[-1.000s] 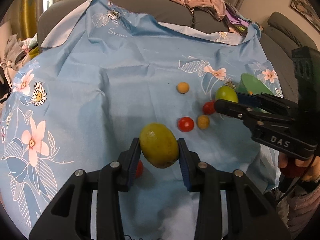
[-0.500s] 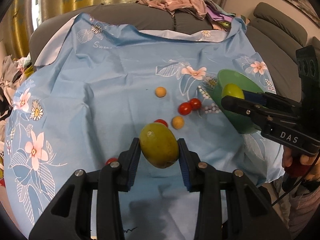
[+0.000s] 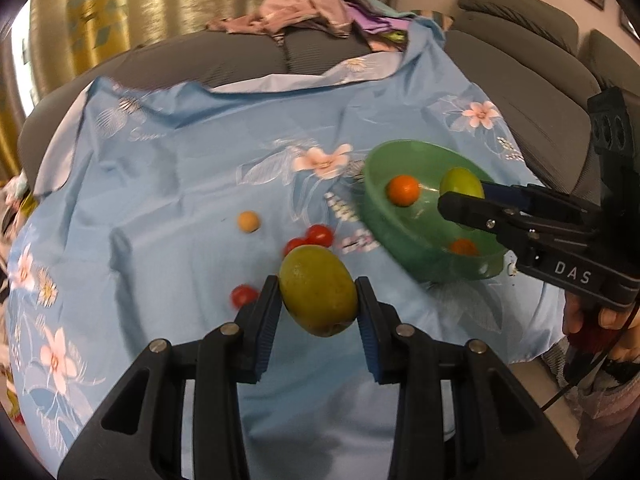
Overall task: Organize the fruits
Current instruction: 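Drop the lemon into the bowl with the right tool while the left tool releases the lime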
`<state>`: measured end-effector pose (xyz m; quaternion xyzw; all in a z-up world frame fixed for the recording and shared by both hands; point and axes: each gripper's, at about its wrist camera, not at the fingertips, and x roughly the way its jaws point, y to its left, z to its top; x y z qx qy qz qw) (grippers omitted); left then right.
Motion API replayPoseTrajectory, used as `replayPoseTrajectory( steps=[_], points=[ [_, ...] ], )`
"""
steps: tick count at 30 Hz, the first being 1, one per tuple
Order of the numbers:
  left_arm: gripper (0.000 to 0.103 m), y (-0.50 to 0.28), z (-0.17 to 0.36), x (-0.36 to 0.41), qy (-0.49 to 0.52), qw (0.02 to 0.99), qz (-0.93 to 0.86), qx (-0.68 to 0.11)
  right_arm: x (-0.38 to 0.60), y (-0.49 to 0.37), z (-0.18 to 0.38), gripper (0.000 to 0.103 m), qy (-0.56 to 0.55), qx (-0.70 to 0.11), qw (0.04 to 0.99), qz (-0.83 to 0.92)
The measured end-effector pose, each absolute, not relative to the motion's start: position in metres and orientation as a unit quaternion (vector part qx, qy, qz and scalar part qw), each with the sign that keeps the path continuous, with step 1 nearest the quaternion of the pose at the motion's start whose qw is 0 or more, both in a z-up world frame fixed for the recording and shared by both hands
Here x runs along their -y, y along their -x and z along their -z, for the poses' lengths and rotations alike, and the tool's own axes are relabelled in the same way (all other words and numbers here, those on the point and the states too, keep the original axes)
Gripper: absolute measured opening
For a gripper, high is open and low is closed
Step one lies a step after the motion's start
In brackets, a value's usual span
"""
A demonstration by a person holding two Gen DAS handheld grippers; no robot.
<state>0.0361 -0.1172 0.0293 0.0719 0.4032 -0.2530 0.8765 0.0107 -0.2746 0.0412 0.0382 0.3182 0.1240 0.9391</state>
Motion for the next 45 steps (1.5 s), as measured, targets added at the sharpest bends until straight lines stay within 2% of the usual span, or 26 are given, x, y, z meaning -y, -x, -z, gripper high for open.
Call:
replayPoseTrajectory(
  steps=[17,32,36,38,40,45],
  points=[
    [0.037,-0.052,-0.029,0.229,-0.145,0.854,0.333,-0.372,0.349,-0.007,-0.021,0.04,-0.082,-0.324,0.941,-0.056],
    [0.038,-0.074,0.004,0.249,-0.153,0.838,0.324,-0.413,0.356,-0.012,-0.001,0.04,-0.079,-0.359,0.929,-0.038],
    [0.046,-0.074,0.002,0.242,-0.145,0.839,0.32,-0.415,0.356,-0.012,0.001,0.041,-0.081,-0.368,0.926,-0.032],
    [0.06,-0.072,-0.001,0.235,-0.138,0.841,0.318,-0.415,0.356,-0.011,-0.001,0.042,-0.082,-0.365,0.927,-0.025],
    [0.066,-0.069,-0.005,0.223,-0.132,0.846,0.309,-0.413,0.357,-0.009,-0.004,0.043,-0.09,-0.361,0.928,-0.025],
    [0.074,-0.062,-0.011,0.18,-0.107,0.858,0.277,-0.418,0.36,0.002,-0.01,0.043,-0.108,-0.35,0.93,-0.023]
  ],
)
